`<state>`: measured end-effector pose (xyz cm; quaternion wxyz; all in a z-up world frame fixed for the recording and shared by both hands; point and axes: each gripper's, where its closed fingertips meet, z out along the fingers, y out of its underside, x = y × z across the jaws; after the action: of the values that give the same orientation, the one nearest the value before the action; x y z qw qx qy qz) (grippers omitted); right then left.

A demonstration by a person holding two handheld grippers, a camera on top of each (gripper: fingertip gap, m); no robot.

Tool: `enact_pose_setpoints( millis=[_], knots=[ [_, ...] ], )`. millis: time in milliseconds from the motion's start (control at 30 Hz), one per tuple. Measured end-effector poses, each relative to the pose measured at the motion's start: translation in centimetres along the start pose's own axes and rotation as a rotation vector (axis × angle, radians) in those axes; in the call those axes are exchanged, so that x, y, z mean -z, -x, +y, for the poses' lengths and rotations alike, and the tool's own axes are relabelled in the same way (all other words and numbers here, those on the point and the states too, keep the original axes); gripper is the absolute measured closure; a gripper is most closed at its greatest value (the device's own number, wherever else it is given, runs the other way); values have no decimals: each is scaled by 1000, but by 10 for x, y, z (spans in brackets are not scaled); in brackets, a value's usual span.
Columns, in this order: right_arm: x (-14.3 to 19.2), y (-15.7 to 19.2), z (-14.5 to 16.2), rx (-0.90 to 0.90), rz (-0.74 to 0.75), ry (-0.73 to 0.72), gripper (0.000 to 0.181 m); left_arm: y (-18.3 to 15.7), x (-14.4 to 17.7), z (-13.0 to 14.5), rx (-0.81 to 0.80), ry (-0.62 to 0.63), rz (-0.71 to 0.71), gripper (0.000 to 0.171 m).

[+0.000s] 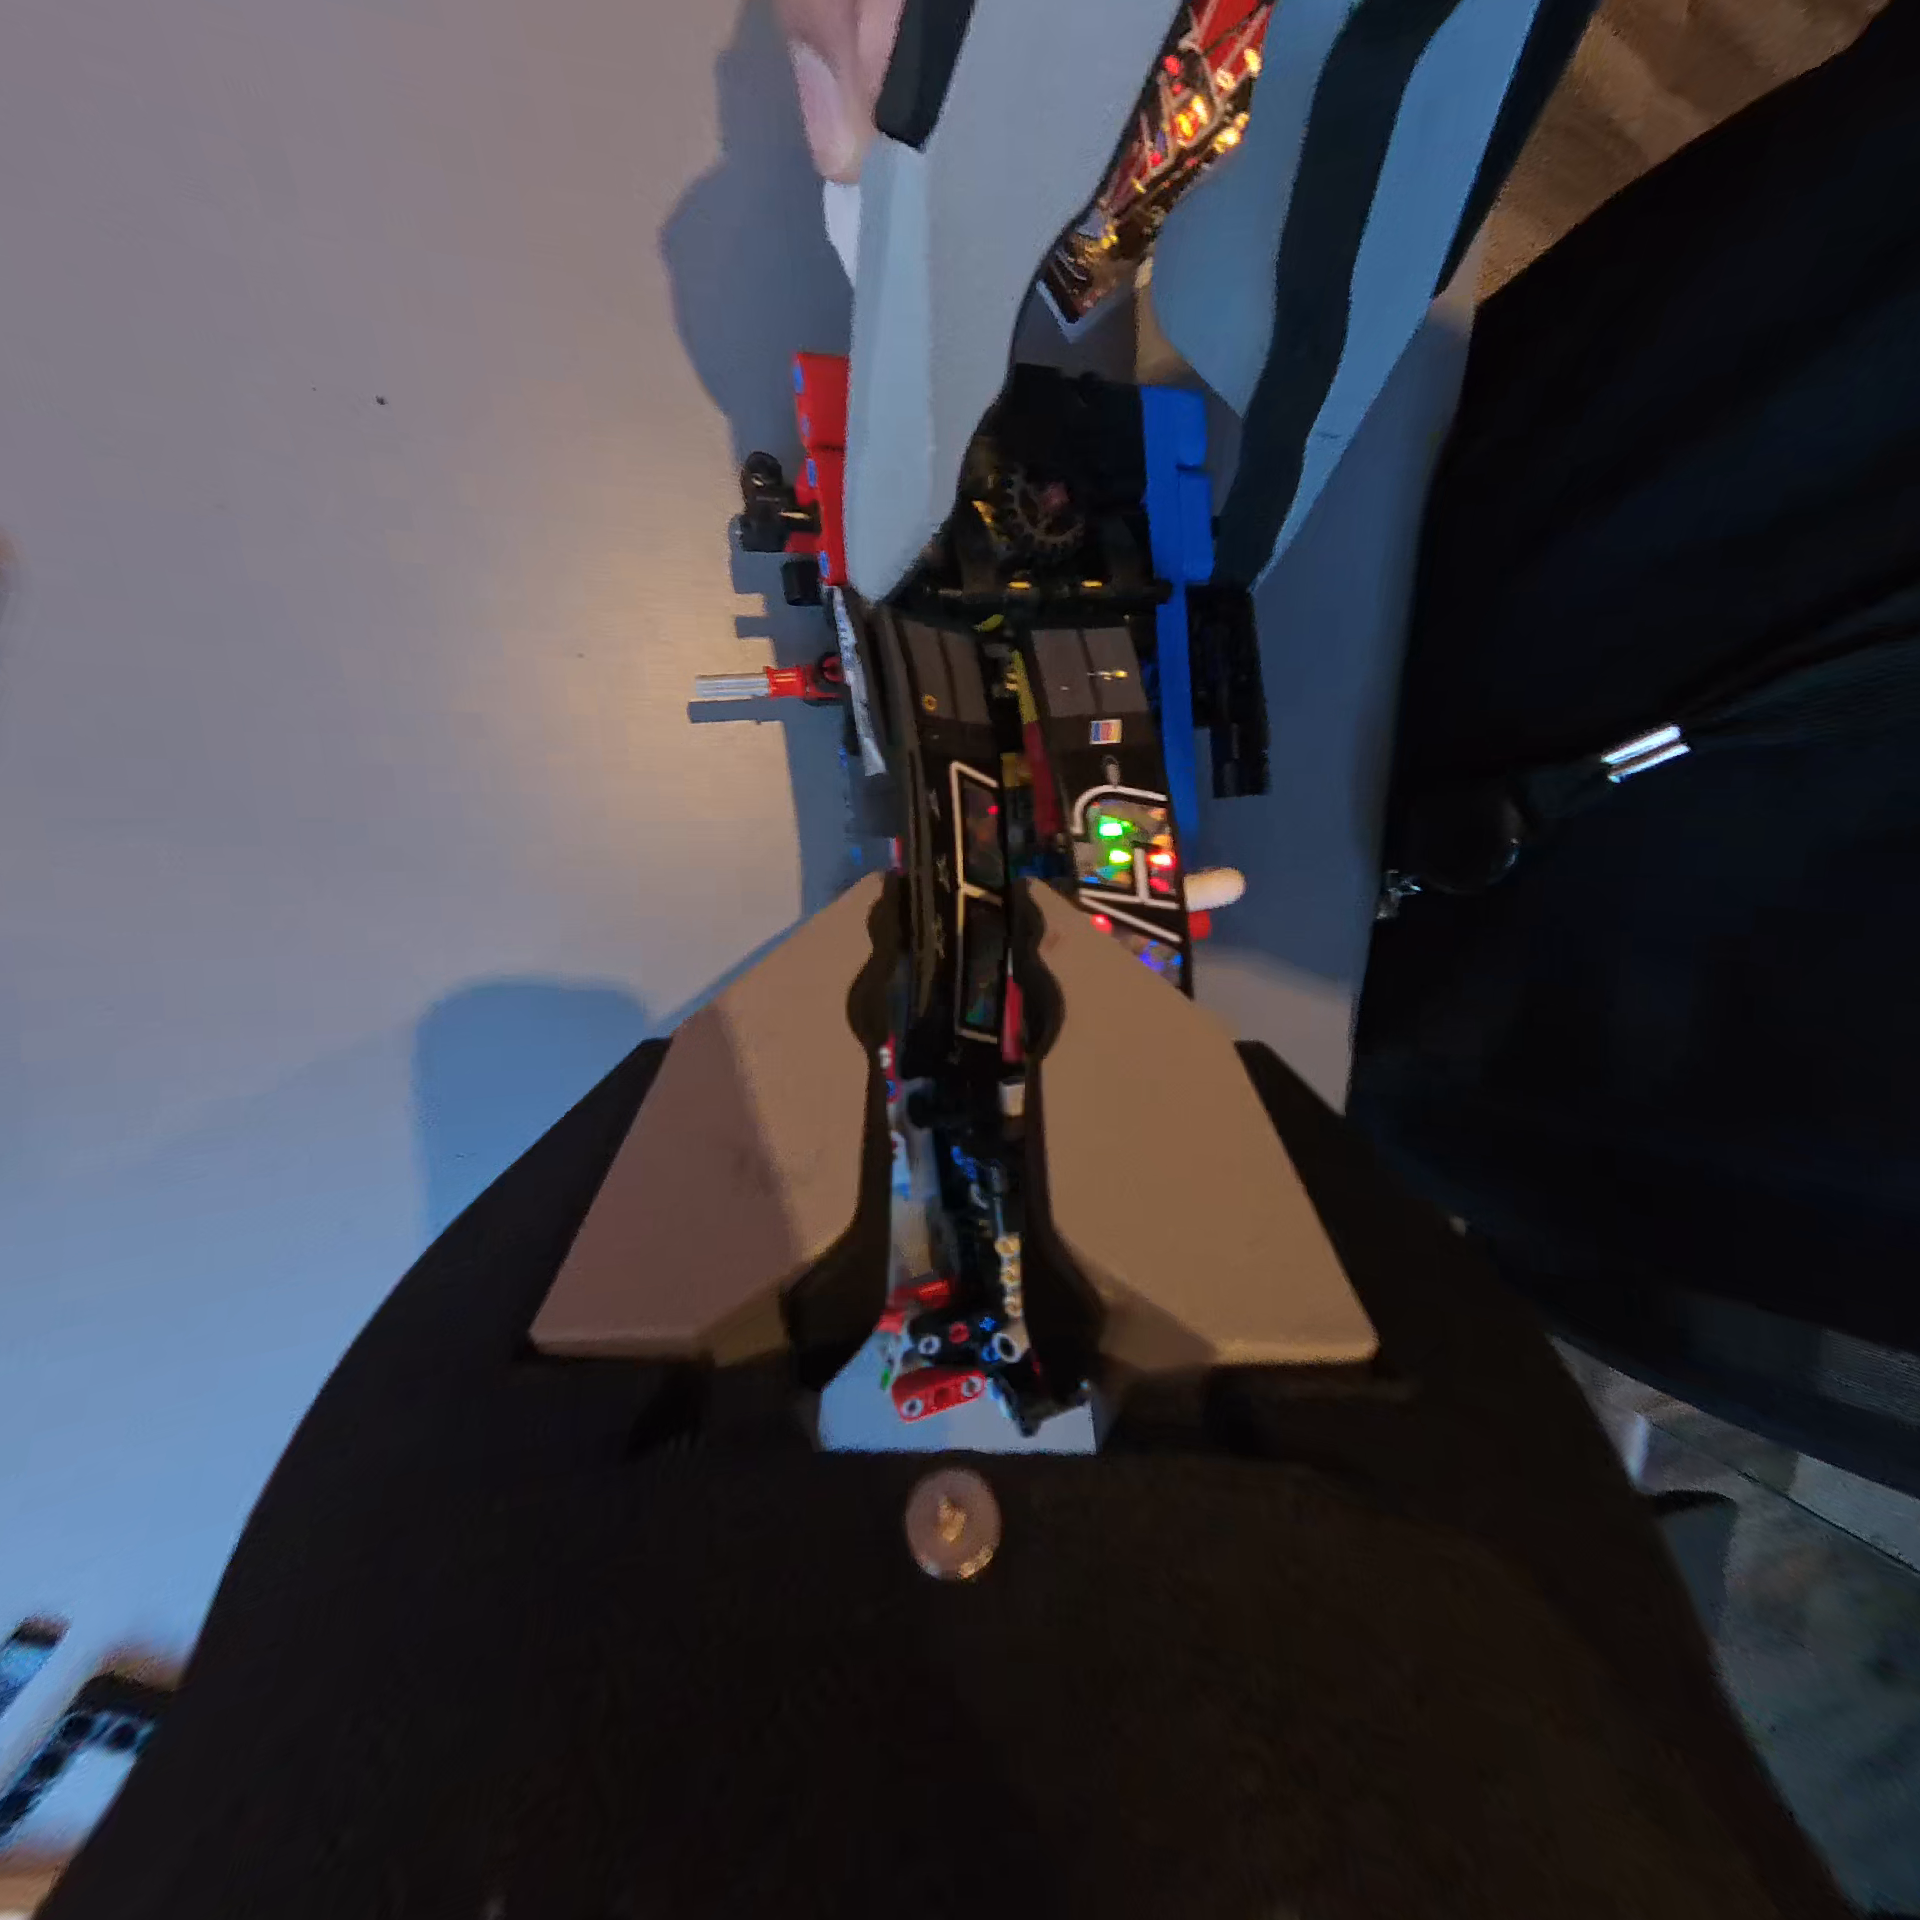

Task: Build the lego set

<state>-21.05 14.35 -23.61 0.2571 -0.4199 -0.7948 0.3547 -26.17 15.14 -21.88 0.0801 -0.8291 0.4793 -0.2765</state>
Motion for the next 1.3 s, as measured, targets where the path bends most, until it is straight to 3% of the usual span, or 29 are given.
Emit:
enact_pose_setpoints(
  millis=[133, 267, 500, 667, 900, 1000, 1133, 1300],
  knots=[
    [0, 0, 0, -3, 0, -5, 99, 5, 13, -12, -44, -54, -83, 151],
    [0, 0, -1, -9, -3, -14, 99, 11, 14, -6, -174, 13, -264, 142],
    [0, 0, -1, -13, -5, -27, 100, 16, 14, -6, -296, 25, -444, 144],
    [0, 0, -1, -13, -2, -30, 100, 14, -2, -6, -314, 89, -411, 139],
    [0, 0, -2, -11, -4, -37, 100, 20, -7, -4, -357, 200, -456, 148],
    [-1, 0, -2, -6, -3, -36, 100, 17, -6, -4, -288, 216, -413, 149],
    [-1, -1, -1, -1, -2, -30, 98, 8, -8, -3, -61, 219, -280, 149],
    [-1, 0, -1, 11, -4, -25, 98, 9, -8, -1, -98, 253, -307, 148]
  ],
)
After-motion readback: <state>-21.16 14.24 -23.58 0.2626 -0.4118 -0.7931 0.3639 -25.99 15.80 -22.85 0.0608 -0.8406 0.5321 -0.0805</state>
